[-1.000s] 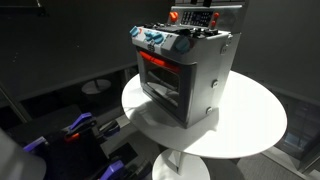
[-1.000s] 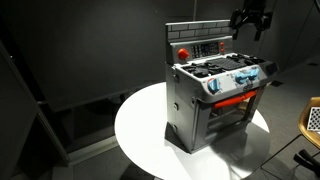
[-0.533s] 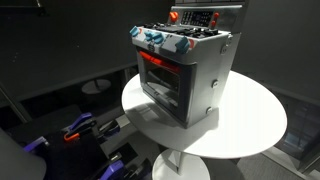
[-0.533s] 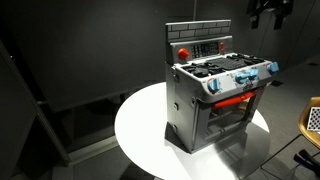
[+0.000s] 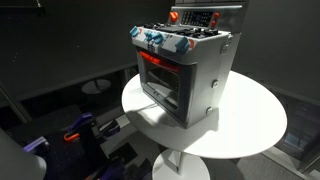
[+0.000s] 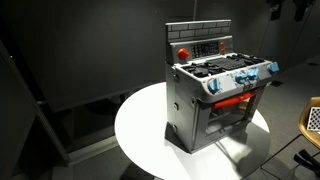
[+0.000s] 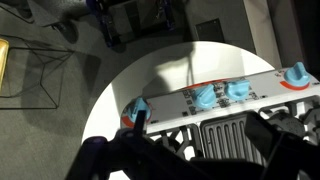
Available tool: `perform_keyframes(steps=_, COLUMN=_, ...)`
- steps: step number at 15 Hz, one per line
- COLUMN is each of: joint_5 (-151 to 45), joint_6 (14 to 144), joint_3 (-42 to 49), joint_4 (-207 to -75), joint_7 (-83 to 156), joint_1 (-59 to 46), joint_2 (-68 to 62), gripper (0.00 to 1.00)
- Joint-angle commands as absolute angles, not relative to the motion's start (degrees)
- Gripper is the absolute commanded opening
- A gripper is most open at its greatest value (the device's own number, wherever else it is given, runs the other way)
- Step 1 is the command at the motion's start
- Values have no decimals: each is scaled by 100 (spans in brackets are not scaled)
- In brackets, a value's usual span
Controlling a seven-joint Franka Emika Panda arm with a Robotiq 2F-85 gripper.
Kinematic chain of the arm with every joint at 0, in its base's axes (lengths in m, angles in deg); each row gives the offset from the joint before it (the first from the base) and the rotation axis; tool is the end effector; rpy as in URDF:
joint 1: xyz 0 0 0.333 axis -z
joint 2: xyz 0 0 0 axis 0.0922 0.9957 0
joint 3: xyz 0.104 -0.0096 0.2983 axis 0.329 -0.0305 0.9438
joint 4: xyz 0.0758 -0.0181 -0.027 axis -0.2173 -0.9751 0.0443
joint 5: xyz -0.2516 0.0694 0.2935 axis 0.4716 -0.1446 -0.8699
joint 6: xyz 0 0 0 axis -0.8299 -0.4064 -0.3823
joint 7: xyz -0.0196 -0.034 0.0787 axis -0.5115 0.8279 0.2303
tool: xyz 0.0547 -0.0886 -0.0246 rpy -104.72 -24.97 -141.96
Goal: Press the orange button on the stove
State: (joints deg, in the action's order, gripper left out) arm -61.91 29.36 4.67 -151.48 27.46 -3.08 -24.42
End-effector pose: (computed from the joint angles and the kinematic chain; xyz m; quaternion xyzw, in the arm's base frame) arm 0.5072 -0.0356 0.5621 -0.9789 0.1643 0.1129 0.0459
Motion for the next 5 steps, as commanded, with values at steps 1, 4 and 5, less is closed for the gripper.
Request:
perform_keyframes(steps=1, joint_5=-5978, joint_6=3056, joint_3=525, joint_4=-15559, joint_7=2906, joint_1=-291, joint_2=-2887, gripper=100)
perform_keyframes(steps=4, joint_5=-6046, joint_6=2943, joint_3=525, joint_4=-15413, joint_7=2805, joint_1=-275, joint_2=-2745, gripper=100)
perform_keyframes(steps=5, joint_5=-6039, joint_6=2943, joint_3=528, joint_4=-15440, joint_7=2805, joint_1=-274, joint_2=-2771, gripper=100)
